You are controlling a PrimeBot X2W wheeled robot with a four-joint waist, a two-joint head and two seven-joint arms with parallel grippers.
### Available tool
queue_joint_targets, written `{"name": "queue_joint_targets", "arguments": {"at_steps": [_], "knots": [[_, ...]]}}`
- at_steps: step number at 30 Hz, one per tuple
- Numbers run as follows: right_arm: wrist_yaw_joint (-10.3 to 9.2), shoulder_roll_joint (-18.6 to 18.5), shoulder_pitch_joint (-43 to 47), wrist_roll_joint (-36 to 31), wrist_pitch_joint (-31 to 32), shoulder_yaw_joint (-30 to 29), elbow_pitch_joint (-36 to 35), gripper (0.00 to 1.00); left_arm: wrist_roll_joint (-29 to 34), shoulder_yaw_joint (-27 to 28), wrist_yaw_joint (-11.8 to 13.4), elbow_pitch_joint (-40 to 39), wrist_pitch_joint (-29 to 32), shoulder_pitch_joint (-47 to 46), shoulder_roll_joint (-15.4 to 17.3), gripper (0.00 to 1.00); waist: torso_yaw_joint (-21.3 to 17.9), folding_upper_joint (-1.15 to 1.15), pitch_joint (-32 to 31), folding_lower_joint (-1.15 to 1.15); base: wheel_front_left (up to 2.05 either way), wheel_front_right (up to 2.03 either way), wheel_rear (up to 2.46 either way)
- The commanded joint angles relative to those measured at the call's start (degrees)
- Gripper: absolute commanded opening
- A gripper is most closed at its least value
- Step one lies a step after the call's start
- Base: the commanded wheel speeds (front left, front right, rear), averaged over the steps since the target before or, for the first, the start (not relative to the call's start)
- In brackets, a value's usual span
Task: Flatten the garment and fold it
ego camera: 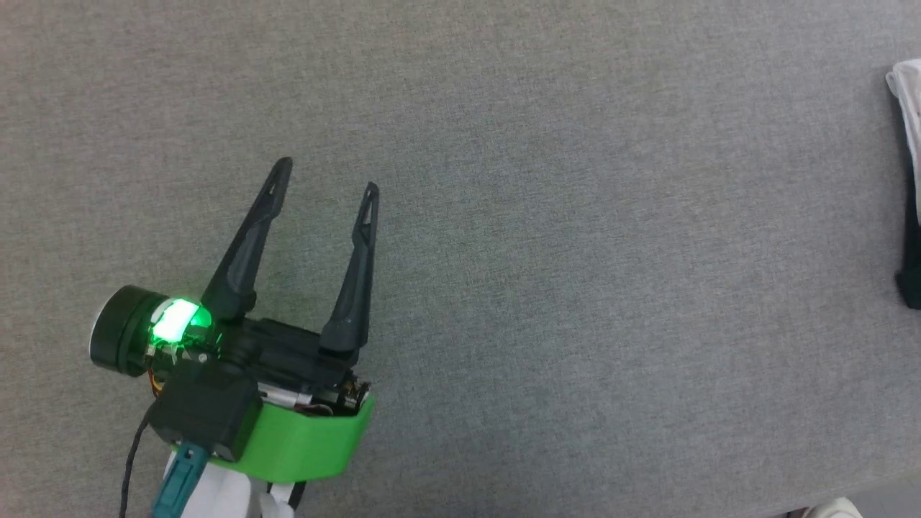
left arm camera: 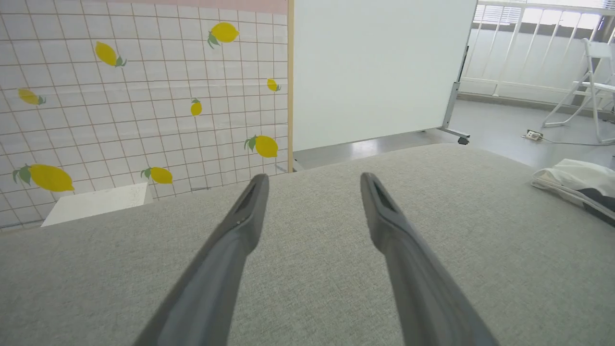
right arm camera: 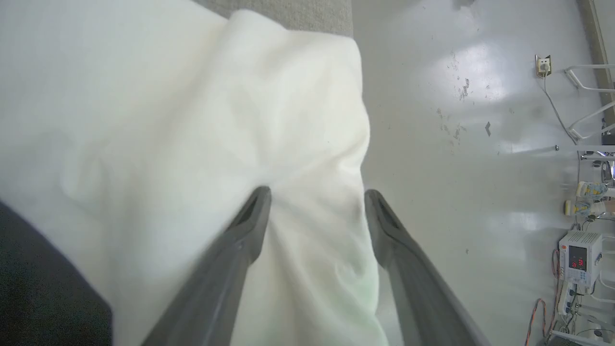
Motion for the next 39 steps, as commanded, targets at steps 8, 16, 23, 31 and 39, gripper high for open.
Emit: {"name": "queue_joint_targets", "arguments": {"at_steps": [8, 16, 23, 31, 39], "knots": [[-0.10, 1.23, 0.66, -0.70, -2.06, -0.65, 2.52, 1.00, 0.02, 1.04, 2.64, 3.43, -2.12, 2.16, -0.68, 1.00, 0.19, 0.00, -9.29, -0.01, 0.00, 0.00, 0.00], [-0.10, 4.63, 7.61, -0.70, -4.30, -3.04, -1.39, 1.00, -2.89, 1.66, 3.55, 6.46, -3.10, 7.86, -1.65, 1.00, 1.61, 0.00, -19.18, -0.01, 0.00, 0.00, 0.00], [-0.10, 12.31, 16.19, 1.29, -6.62, -6.18, -10.48, 1.00, -3.87, 2.20, 4.29, 7.61, -3.34, 11.90, -1.53, 1.00, 3.11, 0.00, -24.94, -0.01, 0.00, 0.00, 0.00], [-0.10, 24.04, 24.08, 0.06, -13.21, -6.93, -23.32, 1.00, -5.38, 2.11, 4.89, 10.34, -3.44, 14.51, -2.43, 1.00, 5.01, 0.00, -29.70, -0.01, 0.00, 0.00, 0.00], [-0.10, 33.75, 31.03, -4.58, -19.89, -7.66, -31.93, 1.00, -6.28, 2.96, 4.98, 14.54, -3.55, 15.49, -2.25, 1.00, 7.33, 0.00, -32.07, -0.01, 0.00, 0.00, 0.00]]}}
